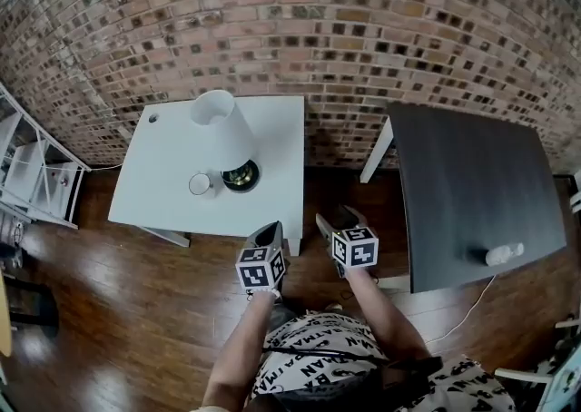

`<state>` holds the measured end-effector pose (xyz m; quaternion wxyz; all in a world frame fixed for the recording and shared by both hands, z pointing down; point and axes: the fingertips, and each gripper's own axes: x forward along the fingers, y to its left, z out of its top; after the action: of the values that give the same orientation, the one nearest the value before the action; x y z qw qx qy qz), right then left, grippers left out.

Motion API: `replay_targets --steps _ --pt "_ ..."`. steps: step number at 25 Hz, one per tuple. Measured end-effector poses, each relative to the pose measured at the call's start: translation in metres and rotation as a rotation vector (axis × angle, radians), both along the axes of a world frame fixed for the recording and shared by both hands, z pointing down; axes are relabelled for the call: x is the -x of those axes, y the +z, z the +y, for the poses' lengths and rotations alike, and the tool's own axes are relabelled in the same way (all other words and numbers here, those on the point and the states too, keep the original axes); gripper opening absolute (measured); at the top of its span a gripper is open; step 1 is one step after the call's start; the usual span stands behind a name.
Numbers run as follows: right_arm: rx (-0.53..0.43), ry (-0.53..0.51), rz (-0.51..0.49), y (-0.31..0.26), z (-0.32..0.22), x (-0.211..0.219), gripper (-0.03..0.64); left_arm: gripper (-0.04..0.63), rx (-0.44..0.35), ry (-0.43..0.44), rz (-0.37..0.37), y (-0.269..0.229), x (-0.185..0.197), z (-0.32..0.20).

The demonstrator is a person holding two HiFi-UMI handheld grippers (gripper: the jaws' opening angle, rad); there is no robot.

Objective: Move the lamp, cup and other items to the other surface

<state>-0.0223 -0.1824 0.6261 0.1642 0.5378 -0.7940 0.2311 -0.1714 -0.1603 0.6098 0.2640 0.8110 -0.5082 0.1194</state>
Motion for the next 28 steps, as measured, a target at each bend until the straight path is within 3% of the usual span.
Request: replay_targets --steps 9,14,19,23,28 --pt "0.024 0.109 -0.024 0.003 0.051 -0.066 0.302 0.0 0.001 0.111 0.0 -0.005 -0.072 0.023" --pt "0.021 0.245 -0.038 0.009 0.069 -0.113 0.304 0.0 -0.005 0.22 -0.014 -0.002 -0.113 0.021" --pt "0.003 0.456 -0.053 0.002 0.074 -0.161 0.348 0.0 -0.018 0.416 -0.031 -0.005 -0.158 0.013" --pt "-0.02 0.605 -0.008 -0.011 0.087 -0.192 0.377 0.0 -0.038 0.602 -0.026 -0.012 -0.201 0.014" --pt "-0.031 0.778 0.084 -0.029 0.143 -0.231 0.377 0.0 -0.057 0.819 0.001 -0.02 -0.252 0.052"
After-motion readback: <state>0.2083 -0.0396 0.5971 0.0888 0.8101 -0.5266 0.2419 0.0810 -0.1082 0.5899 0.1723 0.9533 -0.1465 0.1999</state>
